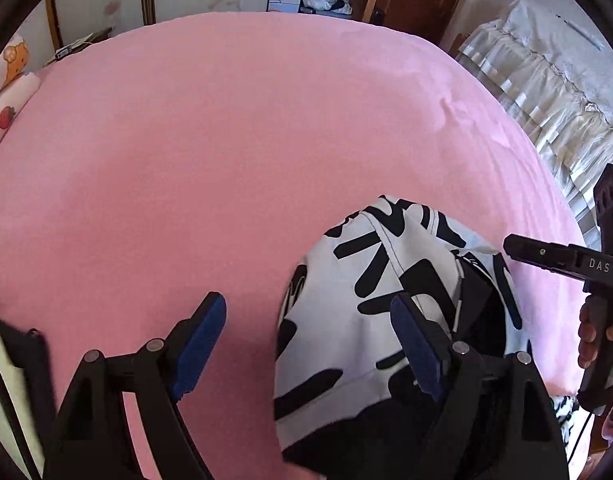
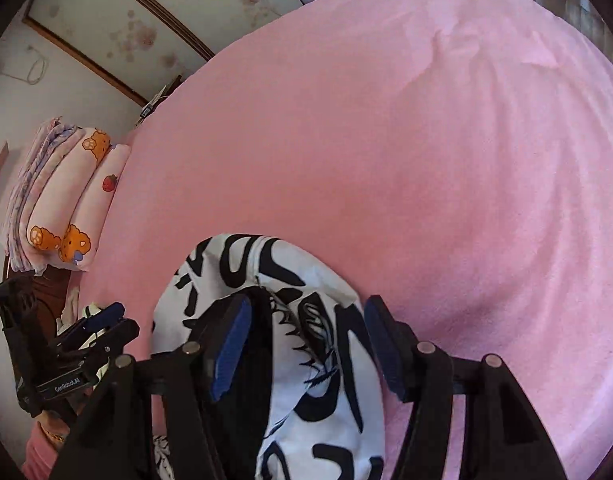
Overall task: Fold large clothes
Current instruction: 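Grasp the jacket hem with both tools at its two corners, then lift the hem with both tools and fold it up over the jacket toward the hood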
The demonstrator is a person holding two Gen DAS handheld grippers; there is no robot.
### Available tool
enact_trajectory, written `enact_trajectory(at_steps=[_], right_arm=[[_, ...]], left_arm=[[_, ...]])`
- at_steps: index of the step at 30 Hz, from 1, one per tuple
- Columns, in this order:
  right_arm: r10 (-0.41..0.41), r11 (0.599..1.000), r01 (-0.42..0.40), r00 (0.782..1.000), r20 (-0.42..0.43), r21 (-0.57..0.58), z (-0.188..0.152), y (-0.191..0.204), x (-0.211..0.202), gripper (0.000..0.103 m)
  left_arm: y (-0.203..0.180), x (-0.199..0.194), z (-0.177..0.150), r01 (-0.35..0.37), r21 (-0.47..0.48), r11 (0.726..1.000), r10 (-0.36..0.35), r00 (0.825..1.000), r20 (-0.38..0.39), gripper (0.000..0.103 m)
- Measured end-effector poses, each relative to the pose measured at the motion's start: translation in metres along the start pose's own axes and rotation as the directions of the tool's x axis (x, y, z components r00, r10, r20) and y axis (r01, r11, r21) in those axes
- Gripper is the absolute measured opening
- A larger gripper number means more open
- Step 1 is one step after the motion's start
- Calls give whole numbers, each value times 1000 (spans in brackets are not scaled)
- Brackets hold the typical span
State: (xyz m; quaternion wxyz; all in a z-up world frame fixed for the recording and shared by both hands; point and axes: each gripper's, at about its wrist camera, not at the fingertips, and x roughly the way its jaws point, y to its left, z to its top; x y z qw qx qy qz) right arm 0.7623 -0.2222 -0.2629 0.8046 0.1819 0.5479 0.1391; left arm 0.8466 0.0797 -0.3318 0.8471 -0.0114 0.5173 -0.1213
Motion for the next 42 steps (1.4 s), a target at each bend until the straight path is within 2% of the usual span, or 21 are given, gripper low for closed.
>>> enact_trajectory(at_steps=[4,7,8,9,10,11,12,15,18,21,25,29,33,38,42], right_arm=[[2,1000,-3,1000,-24,-26,-5,-17,26,59],[17,999,-18,999,-32,-26,-7,-25,39,58],[38,999,-38,999,-25,-24,-7,-27,42,57],[52,998,-52,999,-14,-23,-6,-27,42,49],[64,998,-64,998,-2,-20,-5,-27,43,35],[79,997,-79,997,5,-15,-3,-27,45,25],[90,996,-90,996,0,-14,-2,-27,47,7],[65,997,-65,998,-5,-49,-2,-16,47,6],[102,994,-100,994,31,-47,-3,-10,33,4],[136,990,-134,989,58,-31,-1,-6,13,3],[155,985,-145,982,111,-98,-9,12,-32,3],[223,970,-199,957,185,-140,-34,28,-90,3],[243,954,-192,945,220,-228,-67,47,-141,3],[291,933,-220,927,236,-286,-115,63,-186,3],[324,914,-245,920,218,-324,-155,76,-208,3]], left_arm=[[4,27,-9,68,-56,996,-69,998,-13,81],[14,48,-9,122,-151,981,-129,991,-38,50],[15,52,-9,153,-137,979,-162,985,-59,41],[19,55,-8,174,-163,971,-184,982,-49,35],[21,56,-6,201,-185,962,-212,976,-43,18],[22,56,-5,223,-190,956,-236,971,-48,10],[22,57,-3,255,-204,945,-272,960,-60,9],[20,52,0,283,-216,934,-306,948,-83,7],[14,35,3,265,-176,948,-282,956,-82,6],[1,4,4,292,-116,949,-299,953,-47,4],[-10,-57,-6,319,-43,947,-317,948,35,4],[-10,-112,-25,378,-21,925,-376,923,83,4],[-10,-169,-55,424,34,905,-425,896,132,4],[-16,-220,-102,421,139,896,-439,886,150,4],[-16,-247,-137,454,154,878,-474,870,137,4]])
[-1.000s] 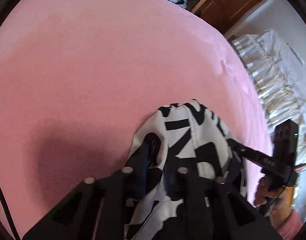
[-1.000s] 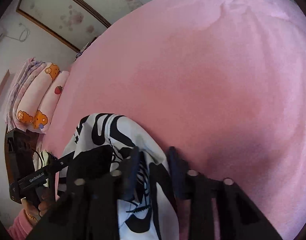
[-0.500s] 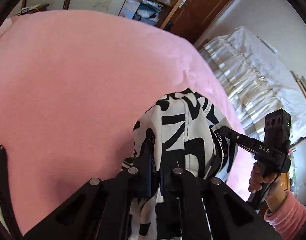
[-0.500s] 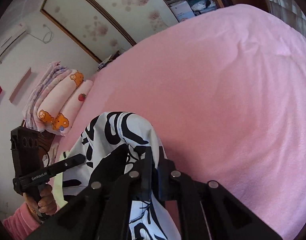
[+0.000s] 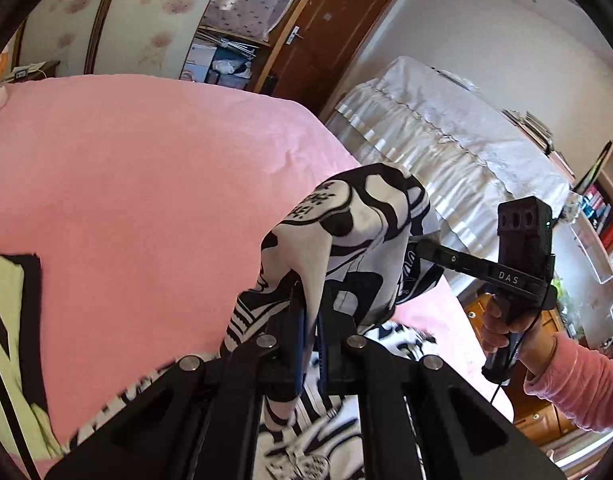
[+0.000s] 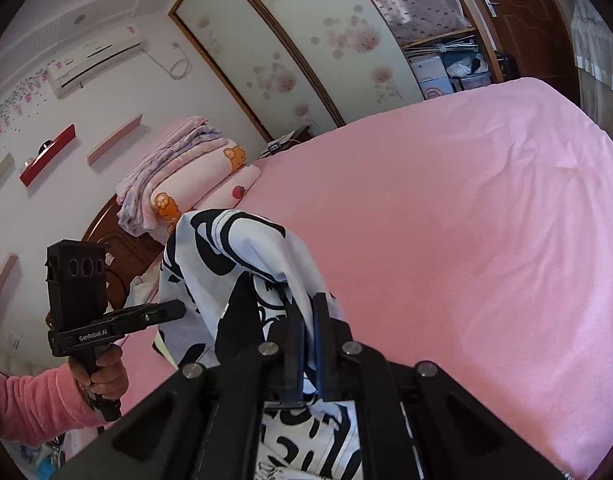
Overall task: Fold large clothes
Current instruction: 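Lift the hem with both tools and fold it up over the jacket toward the hood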
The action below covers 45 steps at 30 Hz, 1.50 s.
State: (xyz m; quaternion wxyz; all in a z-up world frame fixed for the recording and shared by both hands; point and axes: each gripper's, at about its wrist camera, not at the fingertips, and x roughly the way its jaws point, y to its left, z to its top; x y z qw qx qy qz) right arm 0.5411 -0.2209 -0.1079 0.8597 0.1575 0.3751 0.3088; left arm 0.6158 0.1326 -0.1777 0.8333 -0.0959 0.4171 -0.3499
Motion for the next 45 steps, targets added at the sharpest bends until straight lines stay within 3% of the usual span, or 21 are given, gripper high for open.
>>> enact_trajectory(at_steps=[7,12,18,24,30,35,38,41,45], right_arm=[[44,999,-43,998,-40,13,-64,20,-46,3],[56,998,-51,993,-104,46,-116,20,-69,3],[7,995,13,981,-195,103,-182,11,-75,3],[-89,986,127,948,-305,110,-235,-3,-59,4],[-87,955,171,943,-320,243,-253,-19,-59,7],[-88,919,216,928,-361,331,-255,-28,-63,8],[-83,899,229,926,-369,373,-255,-28,-68,8],[-86,878,247,924,-372,409,-258,-26,-76,8],[-87,845,262,928,-363,466,-264,-24,-85,9]], left_arm=[[-18,-43,-61,26,20,999,-24,997,-70,4],[-28,-53,-110,27,18,999,-24,989,-148,4],[-26,-34,-180,15,-30,999,-23,965,-262,4],[-33,-6,-229,-57,-15,998,48,936,-349,4],[-29,6,-258,-120,-72,990,77,897,-435,15],[-25,-6,-267,-184,-111,977,108,866,-488,43],[-21,-21,-268,-222,-157,962,120,864,-489,62],[-16,-36,-268,-237,-242,941,97,873,-477,75],[-9,-52,-269,-258,-332,907,86,887,-454,78]])
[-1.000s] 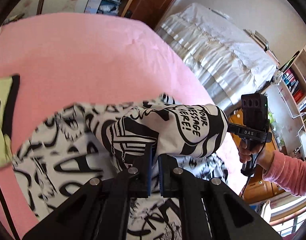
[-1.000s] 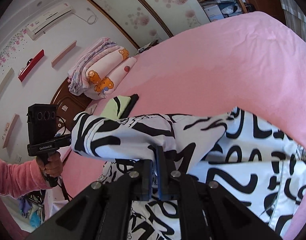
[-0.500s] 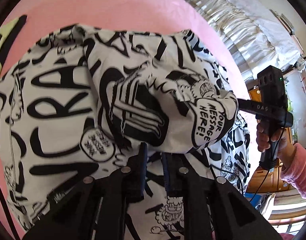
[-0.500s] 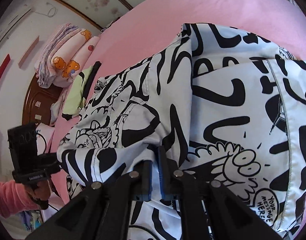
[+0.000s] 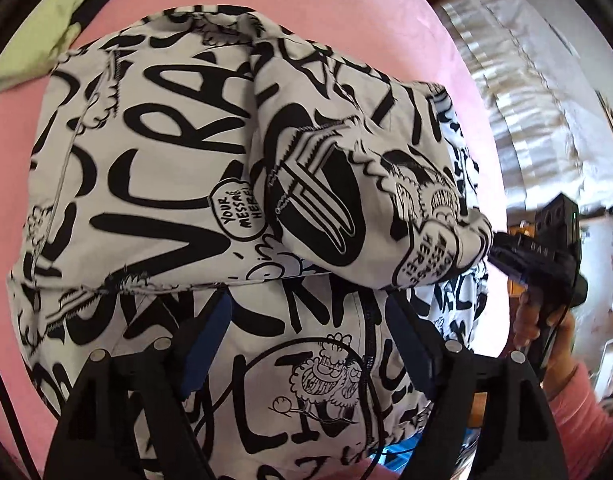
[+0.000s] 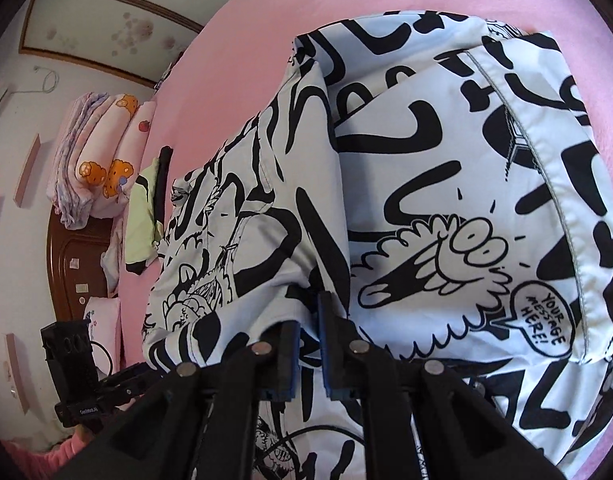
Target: Fold large clothes
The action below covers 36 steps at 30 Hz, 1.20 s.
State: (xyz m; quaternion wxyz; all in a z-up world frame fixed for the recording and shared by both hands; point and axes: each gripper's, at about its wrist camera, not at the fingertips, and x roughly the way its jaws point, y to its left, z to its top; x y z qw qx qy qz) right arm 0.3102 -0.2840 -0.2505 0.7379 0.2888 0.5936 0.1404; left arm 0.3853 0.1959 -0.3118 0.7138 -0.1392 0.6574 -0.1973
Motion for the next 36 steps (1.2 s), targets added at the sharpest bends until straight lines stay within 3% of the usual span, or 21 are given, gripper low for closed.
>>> enact_trajectory(at_steps=[7,9,11,12,15,18,22,24,27,30,32,33,35,36], right_arm=[[-8,997,5,999,39,76,-15,2,-17,10],[0,998,-4,997,71,59,-16,7,-22,11],[-35,999,36,993,111,-4,-18,17,-28,14],[-63,997,67,991,115,-35,-19,22,-29,22],[-151,986,158,982,112,-57,-24,26,-33,93],[-138,990,141,983,121,-17,-33,16,-44,94],[-38,990,26,995,89,135,-45,-1,-50,94],[23,975,-44,995,101,217,-51,-7,-49,94],[72,943,-107,990,120,316,-58,-11,-37,94],[55,923,-92,992,109,374,-61,-13,-20,90],[54,910,-89,994,97,405,-62,-15,-7,83],[48,902,-80,995,86,424,-62,-15,0,72],[41,888,-62,998,56,456,-63,-18,11,54],[57,881,-77,997,56,467,-64,-18,15,39]], left_arm=[[17,4,2,76,-132,988,-78,997,-14,81],[19,8,4,84,-144,986,-88,996,-16,81],[19,10,5,98,-152,984,-102,995,-18,81],[19,11,6,107,-158,982,-111,994,-16,81],[17,13,7,128,-170,977,-132,991,-12,81],[14,13,9,146,-184,972,-148,989,2,81],[14,17,13,184,-243,952,-185,983,21,81],[16,22,14,208,-282,937,-208,978,29,81],[17,31,16,180,-310,933,-183,983,19,81],[17,41,19,169,-330,929,-175,985,13,77],[16,47,19,149,-337,930,-159,987,-4,63],[18,48,19,138,-340,930,-152,988,-13,58],[16,55,19,122,-345,931,-139,990,-26,36],[14,57,20,117,-346,931,-135,990,-28,29]])
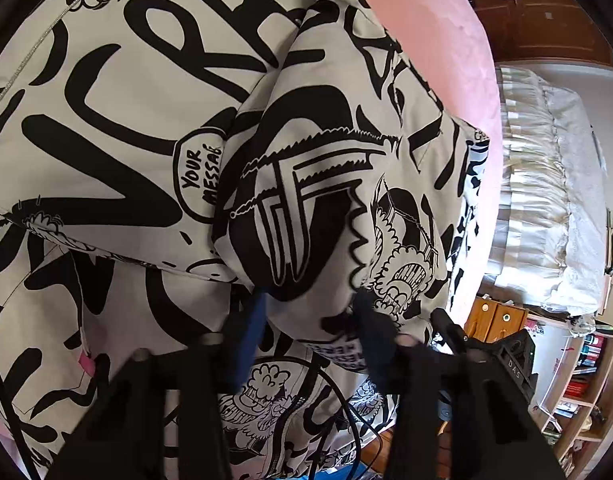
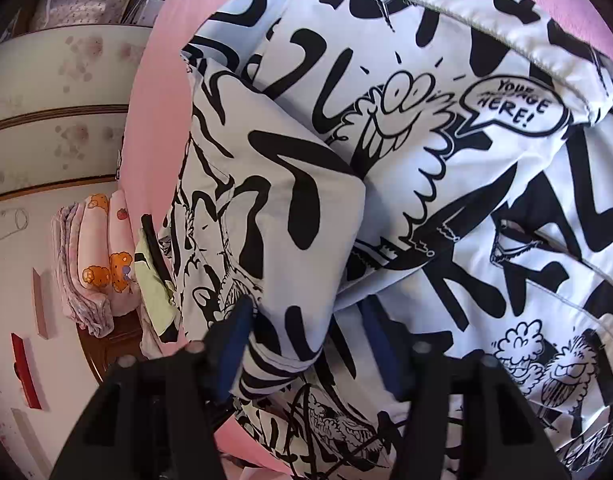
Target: Fold large clothes
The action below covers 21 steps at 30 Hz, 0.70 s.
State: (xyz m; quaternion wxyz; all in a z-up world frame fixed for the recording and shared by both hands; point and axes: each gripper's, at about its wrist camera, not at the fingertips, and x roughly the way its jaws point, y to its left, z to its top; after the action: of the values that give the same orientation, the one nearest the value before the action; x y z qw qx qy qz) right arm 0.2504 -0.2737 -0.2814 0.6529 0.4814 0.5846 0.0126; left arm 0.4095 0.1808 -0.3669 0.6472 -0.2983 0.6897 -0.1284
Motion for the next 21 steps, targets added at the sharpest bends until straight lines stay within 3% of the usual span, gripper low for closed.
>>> enact_trajectory(at_steps=[1,2,5,8,11,14,17,19,21], right_arm=[[28,1000,-28,1000,-4,3,-1,0,2,26],[45,999,-45,999,0,0,0,0,2,23],[10,999,-10,1000,16,-50,-5,4,1,10],[-74,990,74,997,3,-123,-13,8,5,7],[-159,966,152,987,-13,-211,-24,15,17,7],[-308,879,293,951,23,-375,-37,30,36,7],[-398,793,386,914,79,-470,-49,42,49,7],[-424,772,418,900,102,-478,-50,44,51,7],[-424,772,421,899,107,-477,-51,46,51,8]], left_arm=[[-1,1,0,-4,1,1000,4,1000,6,22],[1,1,0,-6,5,1000,5,1000,11,15],[-4,3,-3,-44,21,999,43,999,22,11],[-12,7,-10,-158,80,984,154,987,50,11],[-19,19,-12,-274,156,949,266,961,72,11],[-30,31,-13,-369,232,900,354,929,106,11],[-40,38,-16,-431,286,856,407,902,144,13],[-47,37,-19,-448,309,839,417,894,163,14],[-57,35,-25,-456,338,823,421,890,176,16]])
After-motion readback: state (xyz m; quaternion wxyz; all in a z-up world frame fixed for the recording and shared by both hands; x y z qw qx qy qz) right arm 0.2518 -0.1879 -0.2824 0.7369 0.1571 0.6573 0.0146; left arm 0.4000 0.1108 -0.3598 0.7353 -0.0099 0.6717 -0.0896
